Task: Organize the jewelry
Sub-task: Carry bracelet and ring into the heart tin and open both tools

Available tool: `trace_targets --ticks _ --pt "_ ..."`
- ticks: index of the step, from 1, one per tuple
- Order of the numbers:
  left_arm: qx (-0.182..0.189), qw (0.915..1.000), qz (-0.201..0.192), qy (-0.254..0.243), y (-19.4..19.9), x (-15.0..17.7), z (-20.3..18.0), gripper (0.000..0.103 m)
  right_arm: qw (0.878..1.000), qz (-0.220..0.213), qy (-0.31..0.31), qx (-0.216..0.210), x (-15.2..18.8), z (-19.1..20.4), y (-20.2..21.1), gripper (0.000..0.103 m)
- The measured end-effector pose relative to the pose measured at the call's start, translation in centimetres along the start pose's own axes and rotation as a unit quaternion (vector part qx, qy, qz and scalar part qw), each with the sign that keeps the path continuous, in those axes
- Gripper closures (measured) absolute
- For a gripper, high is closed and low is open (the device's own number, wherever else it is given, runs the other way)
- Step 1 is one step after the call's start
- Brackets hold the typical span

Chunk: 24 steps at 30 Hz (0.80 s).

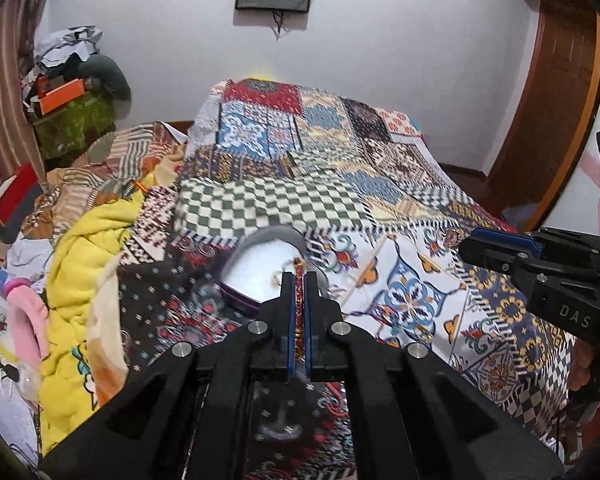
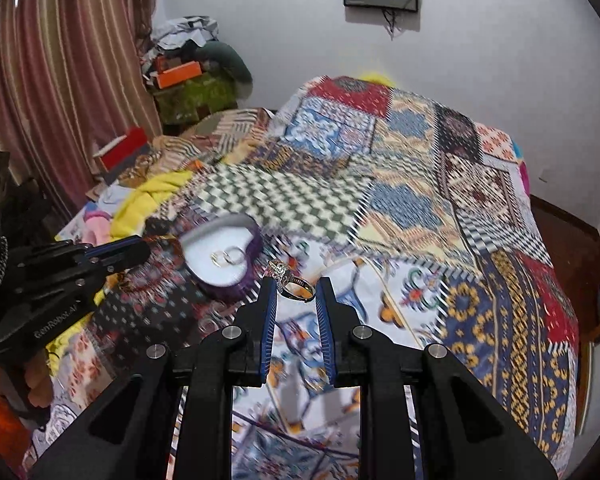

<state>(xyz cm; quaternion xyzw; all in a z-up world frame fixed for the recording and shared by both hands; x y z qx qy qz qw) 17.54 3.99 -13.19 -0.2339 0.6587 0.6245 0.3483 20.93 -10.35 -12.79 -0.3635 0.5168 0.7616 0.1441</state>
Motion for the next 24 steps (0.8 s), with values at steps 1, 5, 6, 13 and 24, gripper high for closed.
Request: trace_targets --ticks 1,5,6,13,24 --pt "-0.002 1.0 -0.003 0.003 0.1 -0.1 0.3 0.101 1.0 -0.003 0.003 -0.002 -0.2 0.4 0.0 0.085" --pt "-0.011 0.9999 -0.01 0.008 0.4 -0.4 1.4 0.101 1.0 -0.01 0.016 -0.016 -0.8 2.2 -0.4 0.085" --pt "-0.012 0.9998 -0.012 0.009 0.4 -0.5 1.7 0.101 1.0 -0.01 0.018 -0.019 -0.9 2.5 -0.5 0.085" --pt "-0.018 0.9995 -0.023 0.012 0.4 -1.1 3.2 0.101 0.999 -0.006 0.028 -0.034 -1.6 4.1 -2.1 0.085" --pt "-0.002 0.9997 -0.02 0.011 -2.4 -2.3 4.1 0.102 0.998 0.026 0.043 -0.043 -1.3 5.3 -6.0 0.085"
Point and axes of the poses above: each gripper's, at about its wrist camera, not at the fingertips, and y roughly against the way its jaws point, z to its left, x to its underside, the point moved 4 cm from there along -y, roughly the way its jaws point, and after that the axes turned 11 degrees about -y, right-handed, at the moved point
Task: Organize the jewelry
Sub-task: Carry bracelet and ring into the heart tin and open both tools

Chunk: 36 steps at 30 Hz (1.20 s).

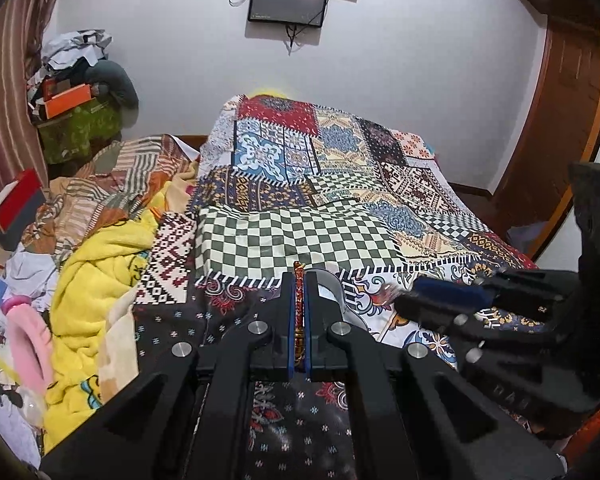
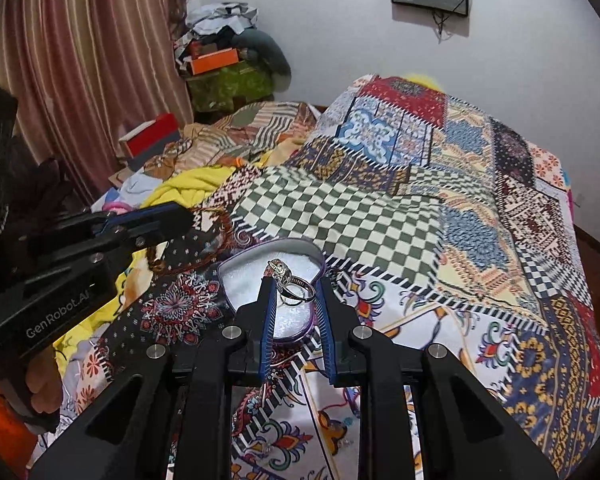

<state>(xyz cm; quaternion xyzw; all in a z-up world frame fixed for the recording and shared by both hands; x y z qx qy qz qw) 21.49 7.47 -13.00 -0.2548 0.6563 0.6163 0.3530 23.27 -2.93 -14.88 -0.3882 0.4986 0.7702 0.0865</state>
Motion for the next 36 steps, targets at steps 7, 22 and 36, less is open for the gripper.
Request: trace_targets --ticks 7,22,36 --pt "0.022 0.9993 0.031 0.009 -3.1 0.9 0.3 0.102 0.999 0.033 0.019 -0.001 1.1 0.6 -3.0 0.085" --pt "0.041 0.9978 0.051 0.011 -5.0 1.3 0.4 0.101 0.998 0.061 0.028 0.001 2.1 0.6 -5.3 0.085" --pt "0.014 0.9993 0.034 0.011 -2.8 0.5 1.1 0.073 0.998 0.054 0.036 0.01 1.9 0.9 -4.7 0.082"
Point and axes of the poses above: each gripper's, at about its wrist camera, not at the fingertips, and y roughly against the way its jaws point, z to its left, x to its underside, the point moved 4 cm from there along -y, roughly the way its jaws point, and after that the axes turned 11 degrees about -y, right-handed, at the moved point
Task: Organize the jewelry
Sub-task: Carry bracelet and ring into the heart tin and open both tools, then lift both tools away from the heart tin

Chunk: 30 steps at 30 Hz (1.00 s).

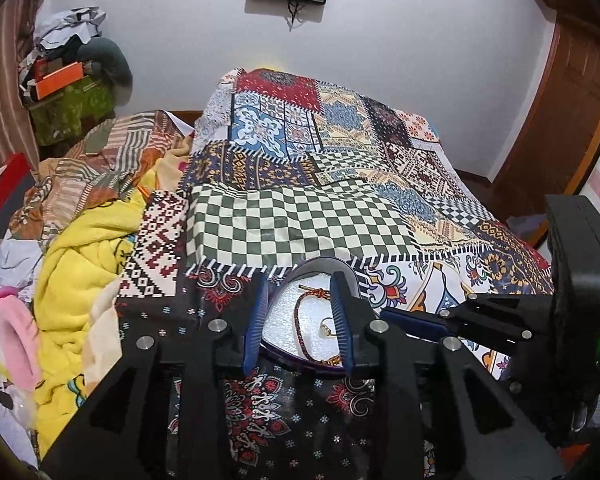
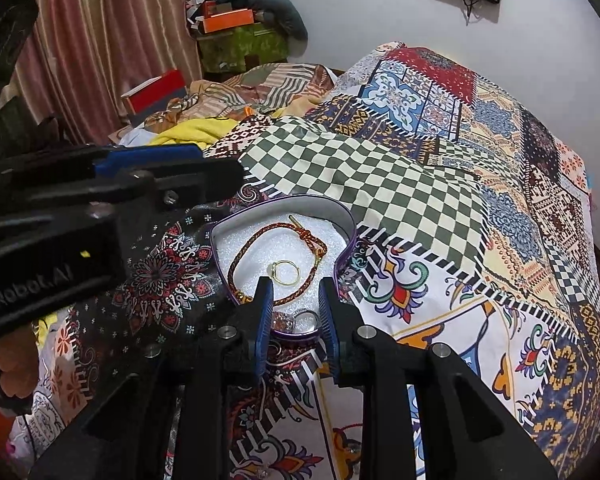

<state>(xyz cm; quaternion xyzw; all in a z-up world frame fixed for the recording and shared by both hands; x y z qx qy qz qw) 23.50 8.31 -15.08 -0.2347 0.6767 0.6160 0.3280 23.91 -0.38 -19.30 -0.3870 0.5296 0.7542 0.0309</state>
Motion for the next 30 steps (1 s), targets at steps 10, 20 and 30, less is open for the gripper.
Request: trace_targets --ticks 10,20,30 --pt "-0.003 0.9999 -0.008 -0.007 2.5 0.0 -0.9 0.072 0.999 -0.024 -0.006 0.021 0.1 -1.1 3.3 0.08" --pt "-0.003 0.9994 -0.008 -0.032 5.3 1.0 -3.6 0.064 0.997 -0.056 -0.03 0.048 1.2 -3.2 7.8 0.062" --pt "0.01 0.9986 0.017 -0.048 5.8 3.2 -7.0 0.062 0.993 -0.064 -0.061 0.076 3.6 -6.5 11.3 0.058"
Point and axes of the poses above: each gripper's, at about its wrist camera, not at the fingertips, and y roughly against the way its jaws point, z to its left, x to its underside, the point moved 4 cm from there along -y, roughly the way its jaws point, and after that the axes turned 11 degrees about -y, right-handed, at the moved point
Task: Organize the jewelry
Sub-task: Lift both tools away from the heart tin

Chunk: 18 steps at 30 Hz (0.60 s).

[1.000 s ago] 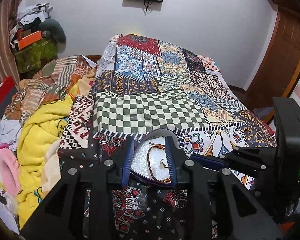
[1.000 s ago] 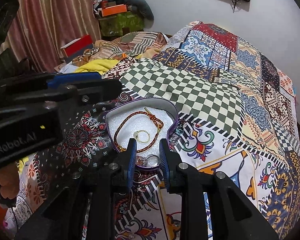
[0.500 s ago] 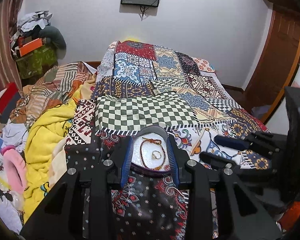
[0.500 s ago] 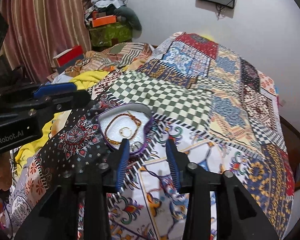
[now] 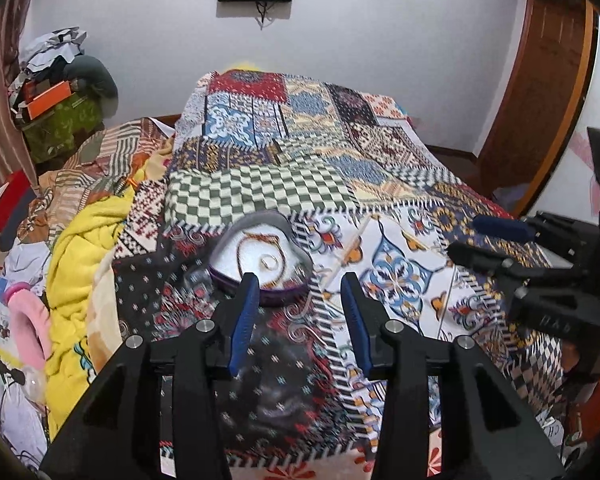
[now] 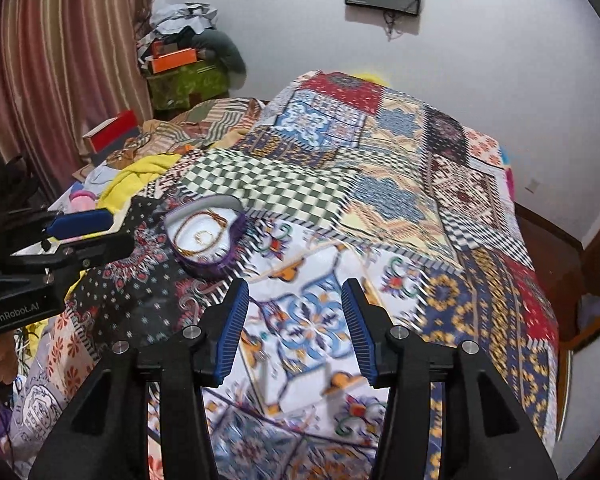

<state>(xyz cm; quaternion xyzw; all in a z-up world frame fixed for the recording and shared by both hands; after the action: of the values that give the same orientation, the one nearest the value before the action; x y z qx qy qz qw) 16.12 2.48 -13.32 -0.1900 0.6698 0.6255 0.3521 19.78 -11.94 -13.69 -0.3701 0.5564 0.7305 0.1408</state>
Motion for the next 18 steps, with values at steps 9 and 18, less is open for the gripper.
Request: trace_targets --ticks 9,18 --pt "0.024 0.9987 0.044 -0.005 -2.5 2.3 -2.6 0.062 0.999 0.018 -0.016 0.023 2.3 -3.1 0.6 0.058" --pt "0.064 0.9927 0.102 0.001 -5.9 6.1 -4.8 0.062 0.997 0.059 -0.035 0.028 5.3 -5.1 -1.0 0.058"
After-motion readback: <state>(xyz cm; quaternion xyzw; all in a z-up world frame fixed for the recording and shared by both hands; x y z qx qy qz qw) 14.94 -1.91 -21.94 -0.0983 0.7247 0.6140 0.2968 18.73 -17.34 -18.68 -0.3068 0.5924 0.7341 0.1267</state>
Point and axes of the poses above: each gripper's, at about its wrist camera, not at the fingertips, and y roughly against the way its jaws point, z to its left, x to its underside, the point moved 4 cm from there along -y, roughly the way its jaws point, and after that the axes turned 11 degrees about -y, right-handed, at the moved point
